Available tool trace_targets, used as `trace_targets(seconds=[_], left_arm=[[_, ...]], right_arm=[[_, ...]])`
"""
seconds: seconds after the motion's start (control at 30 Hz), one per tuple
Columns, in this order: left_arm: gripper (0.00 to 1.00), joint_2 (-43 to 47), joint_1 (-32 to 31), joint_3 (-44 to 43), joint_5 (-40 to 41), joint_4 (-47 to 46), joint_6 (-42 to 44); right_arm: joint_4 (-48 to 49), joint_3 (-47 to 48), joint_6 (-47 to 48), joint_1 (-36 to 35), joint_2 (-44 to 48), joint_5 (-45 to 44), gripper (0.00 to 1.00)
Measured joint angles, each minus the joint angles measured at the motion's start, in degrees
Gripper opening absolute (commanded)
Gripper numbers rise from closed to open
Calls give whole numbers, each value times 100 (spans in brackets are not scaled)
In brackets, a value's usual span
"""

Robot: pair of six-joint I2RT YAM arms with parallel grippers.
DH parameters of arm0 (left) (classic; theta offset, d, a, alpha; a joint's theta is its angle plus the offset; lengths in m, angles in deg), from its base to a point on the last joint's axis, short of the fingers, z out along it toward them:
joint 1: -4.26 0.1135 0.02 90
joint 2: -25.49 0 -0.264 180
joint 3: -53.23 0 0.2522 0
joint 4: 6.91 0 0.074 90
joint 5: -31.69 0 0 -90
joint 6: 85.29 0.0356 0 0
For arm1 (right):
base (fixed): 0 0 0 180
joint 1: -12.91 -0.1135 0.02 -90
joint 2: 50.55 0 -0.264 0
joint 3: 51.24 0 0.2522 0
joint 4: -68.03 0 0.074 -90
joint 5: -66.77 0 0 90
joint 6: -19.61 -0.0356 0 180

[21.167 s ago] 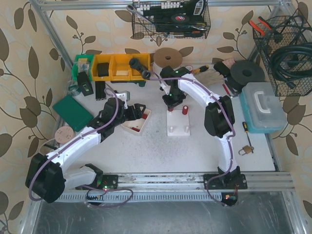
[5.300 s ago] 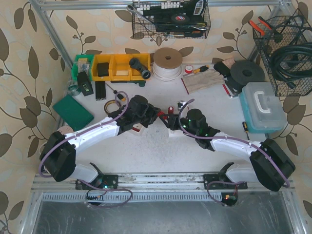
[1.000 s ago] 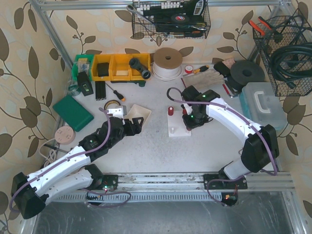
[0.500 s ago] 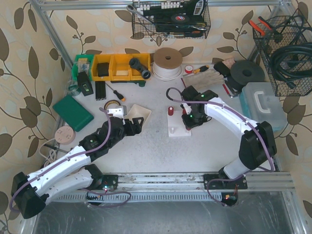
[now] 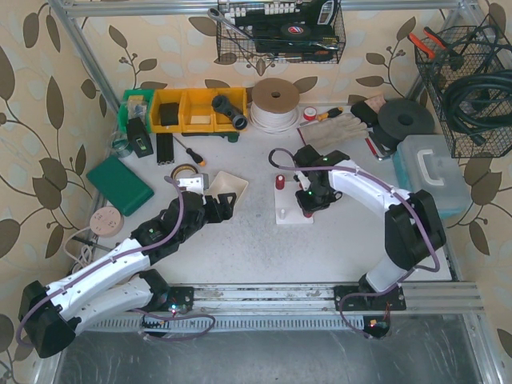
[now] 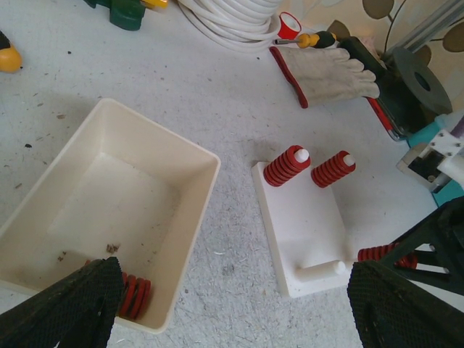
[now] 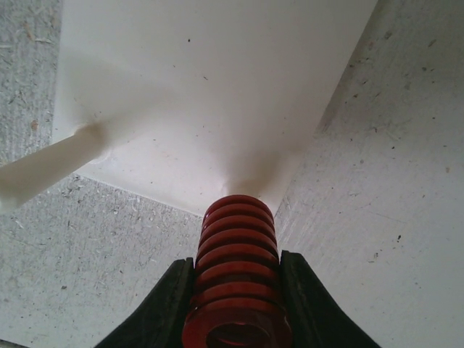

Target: Install the large spring

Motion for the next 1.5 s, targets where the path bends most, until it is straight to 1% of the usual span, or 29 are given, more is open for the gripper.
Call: trace_targets(seconds=[0.23,0.3,0.5,0.57,0.63,0.7,0.83,0.97,1.13,1.2,1.27,1.33,1.5], left_arm=[[87,-26,0,0,-2,0,0],[87,-26,0,0,-2,0,0],[88,-26,0,0,-4,0,0],[88,-26,0,0,-2,0,0],[87,-26,0,0,-2,0,0],[87,-26,0,0,-2,0,0],[87,-26,0,0,-2,0,0],[87,-33,0,0,-17,2,0],[87,-179,0,-28,-24,98,-15],[87,-293,0,-94,-22,240,-46],[87,-396,0,-195,-15,426,-83],[87,-492,0,-382,7,704,-114],[85,-807,2,-1091,140,1427,-129]], right_arm=[[144,-31,2,-2,-229,0,0],[175,-35,2,-4,-291,0,3],[247,-39,0,-28,-422,-7,25],[258,-37,-2,-39,-422,-9,37],[258,-37,-4,-44,-422,-15,43],[264,-33,-9,-44,-415,-22,46],[251,11,-63,-48,-310,-24,54],[197,140,-151,-48,68,-48,61],[286,212,-339,-52,885,-103,62],[472,168,-490,-90,1290,-162,62],[793,7,-684,-221,1711,-273,62],[1266,-341,-927,-503,2166,-439,62],[2767,-1705,-1620,-1591,3139,-1178,62]])
